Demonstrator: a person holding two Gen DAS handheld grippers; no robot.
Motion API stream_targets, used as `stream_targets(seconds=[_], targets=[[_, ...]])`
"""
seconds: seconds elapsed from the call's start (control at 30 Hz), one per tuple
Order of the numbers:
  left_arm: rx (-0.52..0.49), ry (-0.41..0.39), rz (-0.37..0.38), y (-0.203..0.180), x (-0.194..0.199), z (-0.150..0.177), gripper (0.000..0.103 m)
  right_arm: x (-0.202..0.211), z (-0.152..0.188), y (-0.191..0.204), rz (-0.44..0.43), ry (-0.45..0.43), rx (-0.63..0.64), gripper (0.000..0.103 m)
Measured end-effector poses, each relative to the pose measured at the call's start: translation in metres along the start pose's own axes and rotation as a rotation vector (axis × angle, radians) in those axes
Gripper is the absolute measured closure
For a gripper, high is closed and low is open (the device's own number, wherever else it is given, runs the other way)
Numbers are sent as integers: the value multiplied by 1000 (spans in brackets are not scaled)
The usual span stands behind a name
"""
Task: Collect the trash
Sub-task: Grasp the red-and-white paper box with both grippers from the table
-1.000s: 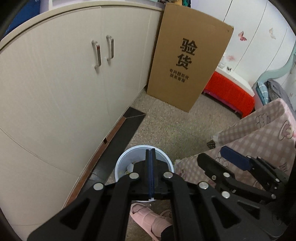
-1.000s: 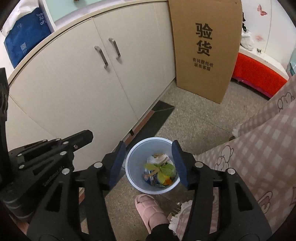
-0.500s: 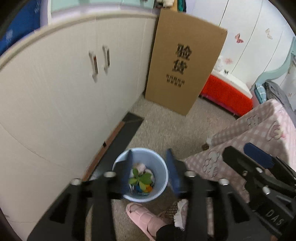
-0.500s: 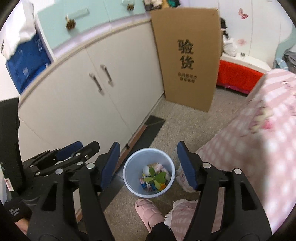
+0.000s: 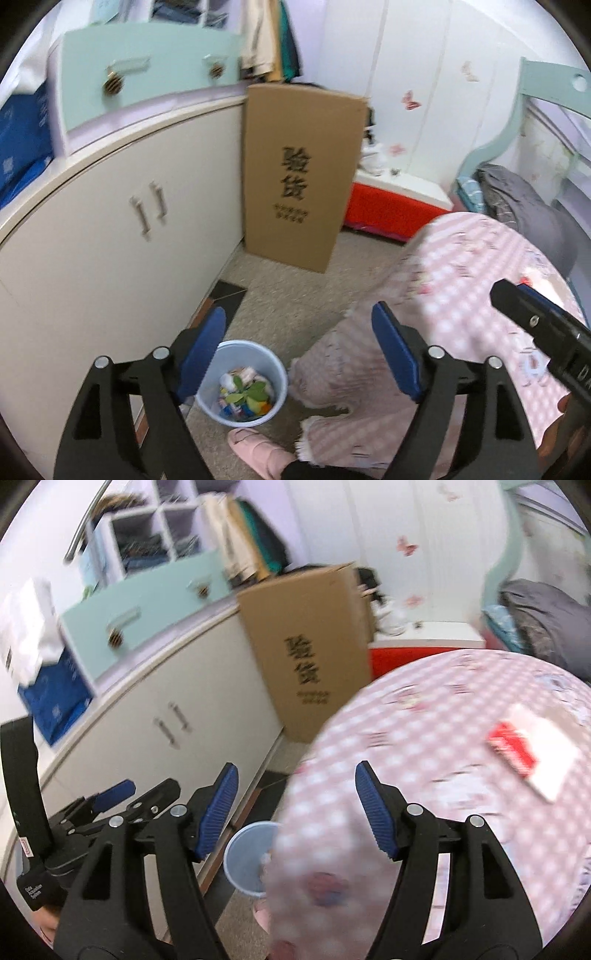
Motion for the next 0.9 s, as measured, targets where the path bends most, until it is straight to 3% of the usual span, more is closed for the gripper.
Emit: stream_targets(seconds=[0.23, 0.4, 0.67, 0.8, 0.9], targets=[[-109, 5, 131, -91, 3, -3, 20, 46, -8, -109, 148, -62, -153, 37], [-220, 23, 195, -162, -5, -1, 20, 55, -1, -170, 218, -38, -234, 37], [-345, 81, 254, -247, -40, -6, 20, 39, 8, -208, 256, 15, -255, 37], [-358, 112, 278, -267, -62, -10, 20, 22, 5, -217, 277, 52, -236, 38], [-316, 175, 310, -276, -84, -11, 20, 10, 2, -222, 298, 80, -220, 44]])
Point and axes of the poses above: each gripper's, at about its wrist camera, not at the fingertips, and x roughly against the way its jaws point, y to its left, z to its underside, the point moved 5 cm from there along -x, roughly the way its jaws point, and after that the axes turned 1 degree about -x, right-handed, at the moved point
